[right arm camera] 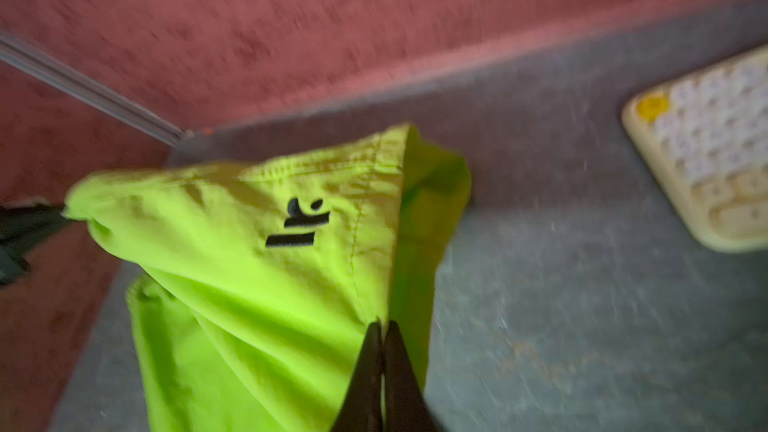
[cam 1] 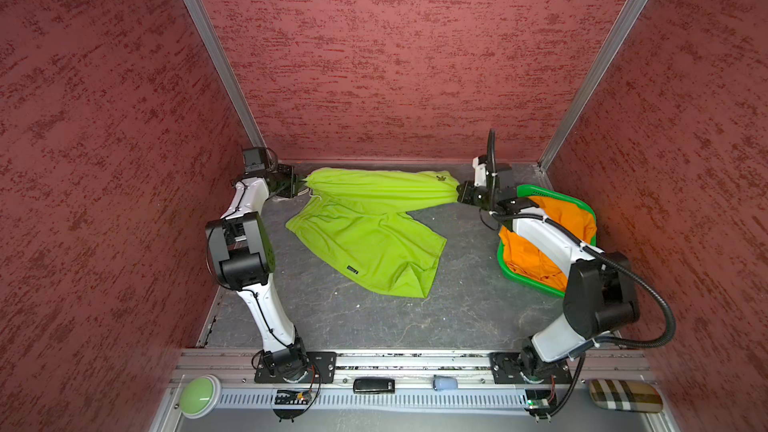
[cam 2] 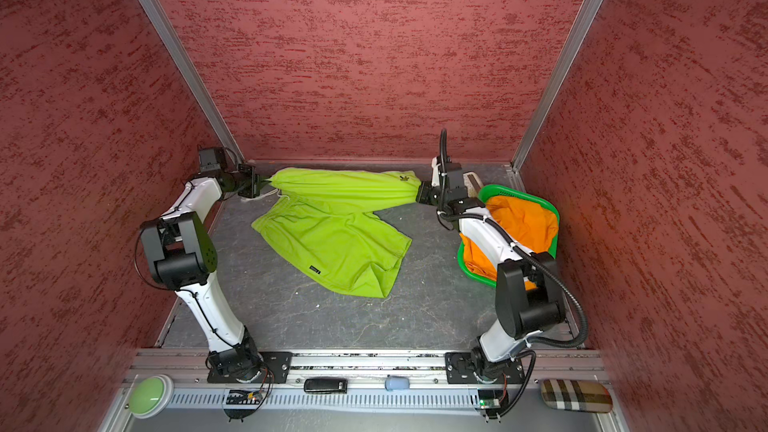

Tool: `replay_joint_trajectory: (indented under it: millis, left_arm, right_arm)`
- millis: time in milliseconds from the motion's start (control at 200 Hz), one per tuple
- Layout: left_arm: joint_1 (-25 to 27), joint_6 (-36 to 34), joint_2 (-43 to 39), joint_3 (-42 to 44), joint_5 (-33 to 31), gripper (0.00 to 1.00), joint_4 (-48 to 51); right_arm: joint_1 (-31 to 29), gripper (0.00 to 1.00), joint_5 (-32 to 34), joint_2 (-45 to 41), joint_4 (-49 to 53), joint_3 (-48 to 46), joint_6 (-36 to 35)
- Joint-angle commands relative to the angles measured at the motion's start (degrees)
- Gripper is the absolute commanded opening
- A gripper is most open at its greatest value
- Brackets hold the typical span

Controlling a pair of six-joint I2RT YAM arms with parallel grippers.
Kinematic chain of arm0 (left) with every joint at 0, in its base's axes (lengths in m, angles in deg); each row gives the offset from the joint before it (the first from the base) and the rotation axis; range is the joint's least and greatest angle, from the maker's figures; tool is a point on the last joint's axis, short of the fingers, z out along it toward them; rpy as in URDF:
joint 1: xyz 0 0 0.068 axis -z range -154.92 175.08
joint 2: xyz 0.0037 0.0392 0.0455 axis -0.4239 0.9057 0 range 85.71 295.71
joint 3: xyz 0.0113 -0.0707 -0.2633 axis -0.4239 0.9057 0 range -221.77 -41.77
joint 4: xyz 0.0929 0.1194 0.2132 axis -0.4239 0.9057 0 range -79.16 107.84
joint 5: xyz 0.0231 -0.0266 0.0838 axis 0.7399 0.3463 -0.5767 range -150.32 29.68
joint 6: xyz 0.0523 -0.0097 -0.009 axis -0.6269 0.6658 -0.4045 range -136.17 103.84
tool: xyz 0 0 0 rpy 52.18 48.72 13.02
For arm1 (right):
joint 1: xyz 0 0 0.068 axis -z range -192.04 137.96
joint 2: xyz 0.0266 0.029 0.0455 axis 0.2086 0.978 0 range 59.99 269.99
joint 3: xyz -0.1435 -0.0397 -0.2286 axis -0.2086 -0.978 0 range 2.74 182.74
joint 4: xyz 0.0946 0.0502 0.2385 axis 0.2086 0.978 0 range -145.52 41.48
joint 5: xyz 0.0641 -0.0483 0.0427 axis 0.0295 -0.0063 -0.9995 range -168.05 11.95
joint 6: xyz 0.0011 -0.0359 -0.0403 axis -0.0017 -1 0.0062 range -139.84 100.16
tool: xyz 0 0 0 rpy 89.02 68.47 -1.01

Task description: Fold and stack the shorts

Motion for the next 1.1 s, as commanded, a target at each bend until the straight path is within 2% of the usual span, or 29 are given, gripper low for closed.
replay_joint_trajectory:
  millis: [0, 50, 130, 271, 291, 471, 591, 762, 927, 1097]
  left_arm:
    - [0.1, 0.9, -2.3, 7.4, 1.5, 0.0, -5.7]
    - [0.4, 0.7, -3.8, 11.4, 1.7, 0.0, -7.6]
    - [0.9, -1.7, -5.4, 15.1, 1.8, 0.0, -6.9]
    - [0.8, -3.5, -7.7, 19.8, 2.4, 0.0, -7.1]
    - [0.9, -3.6, -7.9, 20.3, 2.4, 0.0, -7.3]
    - [0.4, -5.2, -9.2, 19.9, 2.3, 0.0, -5.8]
    - [0.5, -6.5, -10.1, 18.9, 1.8, 0.0, -4.3]
    - [0.5, -7.0, -10.1, 18.6, 2.5, 0.0, -3.9]
    - [0.6, -7.2, -10.2, 18.4, 2.4, 0.0, -3.9]
    - [0.8, -7.4, -9.7, 18.3, 2.8, 0.0, -4.0]
  right_arm:
    - [-1.3, 0.39, -0.2, 1.8, -3.1, -8.4, 2.8]
    - [-1.5, 0.53, 0.0, 0.8, -2.3, -9.4, 3.4]
    - [-1.5, 0.65, 1.1, -1.8, -0.9, -10.2, 4.7]
    - [-1.5, 0.97, 3.5, -3.5, 2.6, -7.7, 8.1]
    - [-1.5, 0.99, 3.6, -3.2, 2.7, -7.0, 8.8]
    - [-1.4, 0.99, 0.7, 4.4, 1.0, 1.7, 13.1]
    - [-1.3, 0.99, 1.0, 13.0, 2.7, 11.2, 12.2]
    - [-1.3, 0.99, 0.2, 23.6, 3.4, 21.0, 15.0]
    - [-1.4, 0.87, 1.6, 30.5, 5.4, 28.4, 13.2]
    - [-1.4, 0.75, 2.1, 34.6, 6.5, 31.7, 11.8]
